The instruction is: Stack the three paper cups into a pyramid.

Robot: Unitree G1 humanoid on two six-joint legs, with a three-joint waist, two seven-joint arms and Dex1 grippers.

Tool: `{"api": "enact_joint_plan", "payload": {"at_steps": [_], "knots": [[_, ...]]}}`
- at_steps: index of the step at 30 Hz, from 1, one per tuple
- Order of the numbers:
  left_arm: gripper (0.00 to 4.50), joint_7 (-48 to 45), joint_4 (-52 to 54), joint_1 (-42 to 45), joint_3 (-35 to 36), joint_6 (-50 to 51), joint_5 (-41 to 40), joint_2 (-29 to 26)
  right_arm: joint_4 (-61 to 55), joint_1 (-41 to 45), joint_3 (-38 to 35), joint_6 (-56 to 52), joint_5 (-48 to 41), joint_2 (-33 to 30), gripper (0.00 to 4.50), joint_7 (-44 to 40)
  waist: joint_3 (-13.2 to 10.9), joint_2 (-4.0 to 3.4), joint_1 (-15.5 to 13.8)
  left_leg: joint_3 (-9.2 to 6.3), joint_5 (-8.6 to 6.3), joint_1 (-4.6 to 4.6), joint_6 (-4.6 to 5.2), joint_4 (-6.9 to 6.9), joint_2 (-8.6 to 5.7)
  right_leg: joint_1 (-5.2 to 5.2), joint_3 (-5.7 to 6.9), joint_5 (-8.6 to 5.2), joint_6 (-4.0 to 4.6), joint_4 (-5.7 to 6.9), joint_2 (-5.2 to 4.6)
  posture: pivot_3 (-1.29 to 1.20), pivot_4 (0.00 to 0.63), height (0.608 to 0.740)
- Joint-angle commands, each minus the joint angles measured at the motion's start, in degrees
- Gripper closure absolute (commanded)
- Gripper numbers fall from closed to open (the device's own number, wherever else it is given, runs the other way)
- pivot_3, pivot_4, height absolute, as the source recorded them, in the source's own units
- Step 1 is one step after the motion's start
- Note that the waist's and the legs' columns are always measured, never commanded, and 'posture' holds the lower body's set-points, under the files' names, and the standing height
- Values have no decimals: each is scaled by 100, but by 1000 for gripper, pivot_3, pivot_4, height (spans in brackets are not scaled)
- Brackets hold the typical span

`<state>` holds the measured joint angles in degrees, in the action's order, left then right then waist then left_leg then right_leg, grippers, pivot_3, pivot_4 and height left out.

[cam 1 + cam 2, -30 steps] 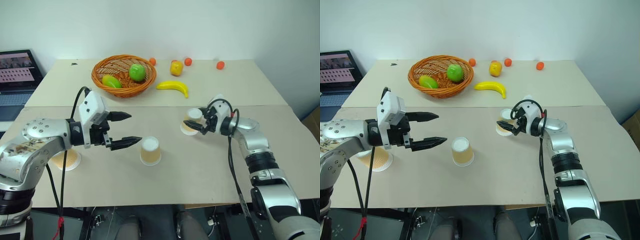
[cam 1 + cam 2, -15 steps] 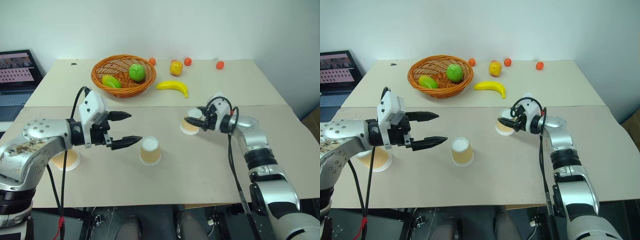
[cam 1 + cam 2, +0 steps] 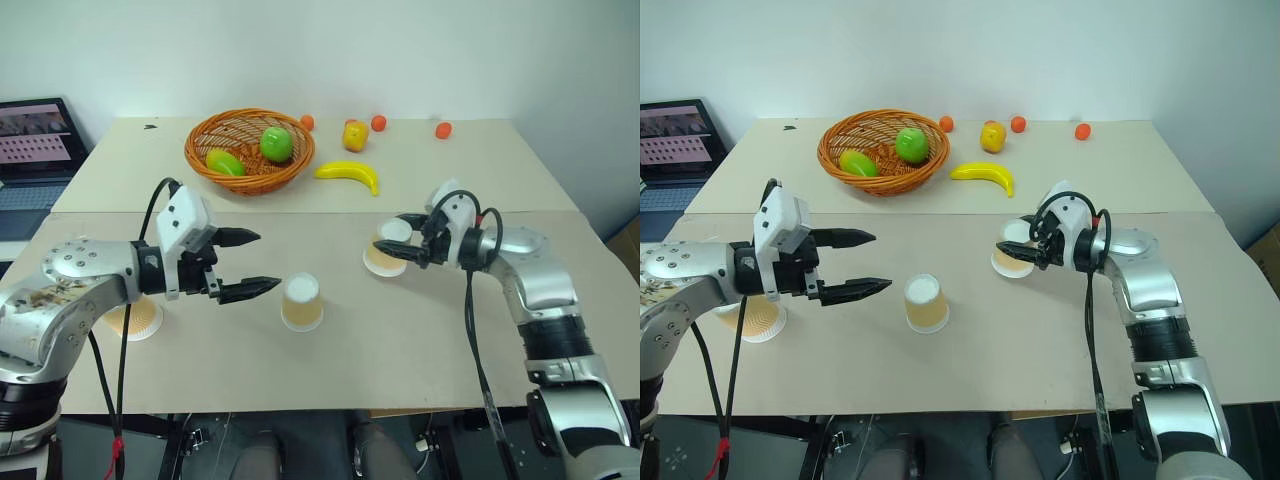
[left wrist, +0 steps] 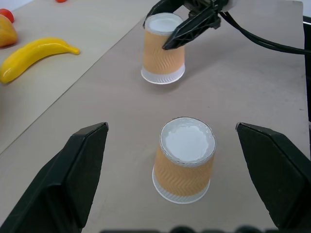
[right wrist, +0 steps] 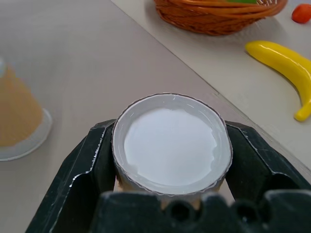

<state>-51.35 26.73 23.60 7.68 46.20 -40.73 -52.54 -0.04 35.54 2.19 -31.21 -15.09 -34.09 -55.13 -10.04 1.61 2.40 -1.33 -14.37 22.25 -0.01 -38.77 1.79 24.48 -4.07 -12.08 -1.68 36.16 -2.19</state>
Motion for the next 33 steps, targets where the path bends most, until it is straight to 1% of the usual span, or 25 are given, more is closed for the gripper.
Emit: {"api": "enact_joint_plan", "payload": {"at_steps": [1, 5, 9, 17, 22, 33], "knots": [[0, -27, 43, 128, -27, -175, 43, 59, -1174, -372, -32, -690, -346, -108, 1692, 164, 0, 0, 1, 2, 0, 0, 0, -3, -1, 0, -1, 0, 0, -1, 0, 0, 150, 737], [0, -67, -1, 177, -85, -214, 84, 97, -1658, -651, -34, -1057, -510, 5, 1692, 422, 0, 1, 16, 3, 3, -4, -4, -6, 0, -3, -3, -9, -15, 1, 1, 0, 150, 737], [0, -78, -63, 268, -184, -268, 112, 154, -1953, -933, 188, -1148, -548, 305, 1692, 757, 0, 1, 15, 2, 5, -8, -7, -6, 2, -4, -3, -13, -22, 4, 5, 0, 150, 737], [0, -104, -124, 388, -273, -293, 166, 198, -1917, -1002, 475, -1018, -475, 601, 1692, 1003, 0, 1, 5, 1, 5, -5, -7, -6, 2, -3, -2, -10, -17, 2, 6, 0, 150, 737], [0, -64, -96, 427, -287, -262, 144, 243, -1863, -1033, 804, -882, -390, 747, 1692, 1047, 0, 1, 11, 1, 5, -4, -7, -5, 2, -2, -2, -9, -15, 0, 6, 0, 150, 737], [0, -91, -178, 551, -354, -279, 181, 265, -2071, -1156, 943, -982, -467, 855, 1692, 1179, 0, 1, 11, -1, 5, -6, -7, -6, 3, -4, -1, -11, -18, 2, 6, 0, 150, 737]]}}
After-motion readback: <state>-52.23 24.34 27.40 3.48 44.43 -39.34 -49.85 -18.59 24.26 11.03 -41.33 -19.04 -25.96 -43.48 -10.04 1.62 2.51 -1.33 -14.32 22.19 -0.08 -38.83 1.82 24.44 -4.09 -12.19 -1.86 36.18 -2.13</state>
